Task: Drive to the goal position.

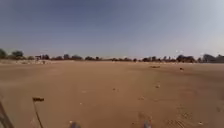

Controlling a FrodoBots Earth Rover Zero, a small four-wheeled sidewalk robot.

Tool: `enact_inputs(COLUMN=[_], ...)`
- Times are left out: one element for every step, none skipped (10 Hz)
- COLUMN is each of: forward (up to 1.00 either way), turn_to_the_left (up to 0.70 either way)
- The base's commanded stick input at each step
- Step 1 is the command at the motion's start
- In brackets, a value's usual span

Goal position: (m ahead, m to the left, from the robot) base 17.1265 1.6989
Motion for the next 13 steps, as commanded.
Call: enact_inputs(forward=[0.50,0.50,0.50,0.50,0.12,0.03,0.00,0.00,0.00,0.00,0.04,0.14,0.26], turn_to_the_left=[0.00,0.00,0.00,0.00,0.00,0.00,0.00,0.00,0.00,0.00,0.00,0.00,0.00])
